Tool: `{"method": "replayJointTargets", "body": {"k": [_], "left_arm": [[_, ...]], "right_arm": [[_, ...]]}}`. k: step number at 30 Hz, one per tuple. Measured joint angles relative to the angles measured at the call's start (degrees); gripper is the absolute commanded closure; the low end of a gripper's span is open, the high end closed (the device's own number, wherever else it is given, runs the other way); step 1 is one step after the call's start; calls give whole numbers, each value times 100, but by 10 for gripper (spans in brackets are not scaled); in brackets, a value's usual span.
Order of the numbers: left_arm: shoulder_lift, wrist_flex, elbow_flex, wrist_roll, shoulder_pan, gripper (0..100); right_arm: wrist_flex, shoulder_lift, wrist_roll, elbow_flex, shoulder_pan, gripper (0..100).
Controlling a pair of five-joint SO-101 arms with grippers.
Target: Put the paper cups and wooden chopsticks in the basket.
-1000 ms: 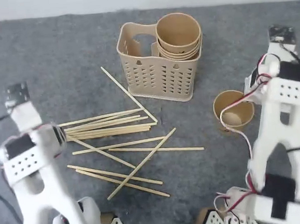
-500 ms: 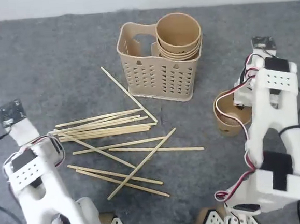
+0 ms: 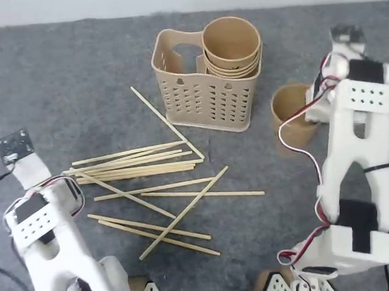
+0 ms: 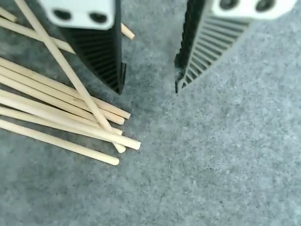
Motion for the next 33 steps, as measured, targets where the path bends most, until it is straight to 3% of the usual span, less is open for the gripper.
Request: {"method": "replayJointTargets", "body": {"k": [3,14,24,33], "left_arm": [[0,0,0,0,0,836],[0,0,0,0,0,836],[0,0,0,0,0,836],[0,-79,18,0,0,836]], "right_arm": [[563,-35,0,-1178,-229,991],[589,-114,-202,-4325,-985,991],[-308,-26,-396,-4580,-1732,991],[-237,897,-431,-4580,-1873,991]]}}
